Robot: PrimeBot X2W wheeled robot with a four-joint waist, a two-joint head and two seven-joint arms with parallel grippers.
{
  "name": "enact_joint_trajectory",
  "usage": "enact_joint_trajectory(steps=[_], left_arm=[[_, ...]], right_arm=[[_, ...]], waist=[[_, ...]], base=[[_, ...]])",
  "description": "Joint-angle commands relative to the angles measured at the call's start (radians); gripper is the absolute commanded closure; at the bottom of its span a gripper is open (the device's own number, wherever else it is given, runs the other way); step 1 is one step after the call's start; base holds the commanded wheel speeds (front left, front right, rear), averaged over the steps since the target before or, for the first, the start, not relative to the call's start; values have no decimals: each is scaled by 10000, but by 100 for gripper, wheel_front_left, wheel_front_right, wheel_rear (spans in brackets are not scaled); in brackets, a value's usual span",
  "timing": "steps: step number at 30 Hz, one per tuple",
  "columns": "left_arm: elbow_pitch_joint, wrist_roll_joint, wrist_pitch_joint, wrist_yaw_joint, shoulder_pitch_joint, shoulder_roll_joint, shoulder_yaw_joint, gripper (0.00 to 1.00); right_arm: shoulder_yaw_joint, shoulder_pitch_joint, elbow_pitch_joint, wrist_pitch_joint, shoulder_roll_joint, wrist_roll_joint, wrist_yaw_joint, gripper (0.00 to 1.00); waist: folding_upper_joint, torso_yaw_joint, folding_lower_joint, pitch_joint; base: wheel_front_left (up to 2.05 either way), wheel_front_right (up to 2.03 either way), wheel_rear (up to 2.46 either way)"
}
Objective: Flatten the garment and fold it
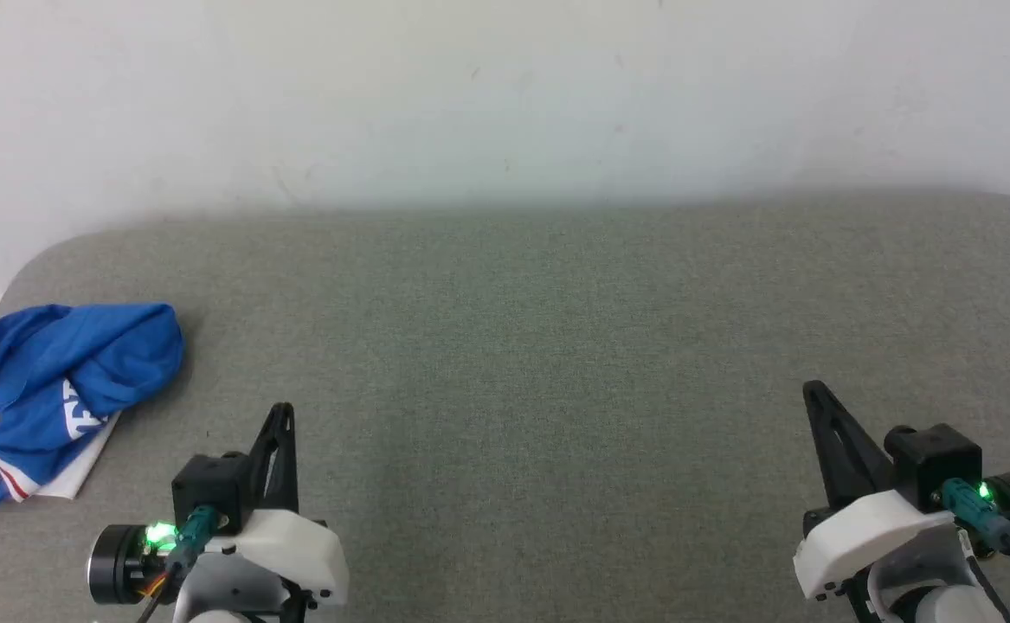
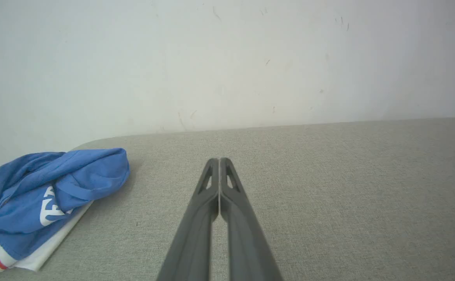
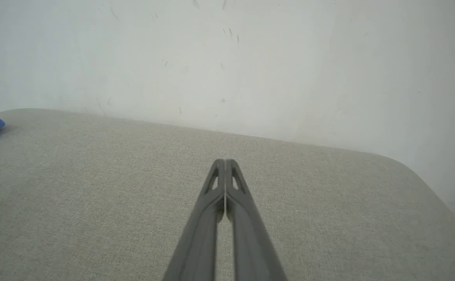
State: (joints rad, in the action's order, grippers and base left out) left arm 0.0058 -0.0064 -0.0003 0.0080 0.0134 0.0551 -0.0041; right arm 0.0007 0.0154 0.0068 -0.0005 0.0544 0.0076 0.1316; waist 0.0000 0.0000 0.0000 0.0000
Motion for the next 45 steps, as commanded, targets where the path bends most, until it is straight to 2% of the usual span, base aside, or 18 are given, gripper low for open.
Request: enact_joint_trajectory(steps=[1,27,28,45], left_arm=[[-58,64,3,-80,-134,-49,41,100],[-58,64,3,-80,-134,-49,41,100],[0,0,0,2,0,0,0,0],[136,-215,-254,81,29,0,-98,0]], right_arm=[[-7,-154,-68,5,-42,-76,-9,100],[-7,-154,-68,5,-42,-76,-9,100],[0,0,0,0,0,0,0,0],[-35,-15,166,-254,5,226,-1,0]], waist=[[0,0,0,0],[0,0,0,0],[0,0,0,0],[0,29,0,6]], base=[[0,0,0],[0,0,0],[0,0,0],[0,0,0]])
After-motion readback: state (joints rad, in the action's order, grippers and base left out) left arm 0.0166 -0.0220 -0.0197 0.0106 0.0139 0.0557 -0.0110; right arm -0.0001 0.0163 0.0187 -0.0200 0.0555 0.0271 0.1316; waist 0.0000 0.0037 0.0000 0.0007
